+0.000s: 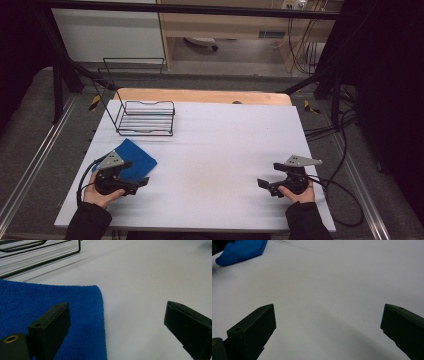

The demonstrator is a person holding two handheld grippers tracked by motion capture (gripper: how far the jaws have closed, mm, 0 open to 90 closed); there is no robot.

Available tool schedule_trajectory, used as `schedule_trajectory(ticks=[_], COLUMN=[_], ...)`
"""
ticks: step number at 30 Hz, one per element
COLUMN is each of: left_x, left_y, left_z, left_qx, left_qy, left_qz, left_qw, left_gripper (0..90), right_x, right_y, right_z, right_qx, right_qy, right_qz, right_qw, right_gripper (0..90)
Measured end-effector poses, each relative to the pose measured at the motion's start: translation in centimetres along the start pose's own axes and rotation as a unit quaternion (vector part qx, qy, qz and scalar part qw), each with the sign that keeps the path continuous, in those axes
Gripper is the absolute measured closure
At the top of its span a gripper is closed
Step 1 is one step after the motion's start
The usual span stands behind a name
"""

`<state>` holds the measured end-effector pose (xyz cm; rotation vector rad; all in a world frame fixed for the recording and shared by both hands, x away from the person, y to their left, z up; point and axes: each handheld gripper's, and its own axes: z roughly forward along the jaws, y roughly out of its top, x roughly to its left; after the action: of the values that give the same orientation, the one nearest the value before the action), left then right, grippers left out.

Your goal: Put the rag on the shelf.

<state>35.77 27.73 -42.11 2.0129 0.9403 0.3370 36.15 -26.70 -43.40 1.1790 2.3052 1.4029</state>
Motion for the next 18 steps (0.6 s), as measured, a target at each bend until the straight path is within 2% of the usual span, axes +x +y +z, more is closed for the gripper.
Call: schedule_trajectory(ticks=[10, 18], left_x=[-0.2, -0.4], left_y=[0.4, 1.3], left_z=[0.3, 0.5], left_qx=[0.005, 0.013], left_qy=[-0.006, 0.005], left_qz=[0.003, 0.004], left_qw=[1.0000, 0.9999], left_gripper=[5.8, 6.0], right_x=[0.1, 0.2], right_y=[-0.1, -0.1], right_z=[0.1, 0.2], right_qx=[0.003, 0.005], right_qy=[-0.002, -0.004], right_qz=[-0.002, -0.002], right_qw=[1.0000, 1.0000], right_gripper=[0.6, 0.6])
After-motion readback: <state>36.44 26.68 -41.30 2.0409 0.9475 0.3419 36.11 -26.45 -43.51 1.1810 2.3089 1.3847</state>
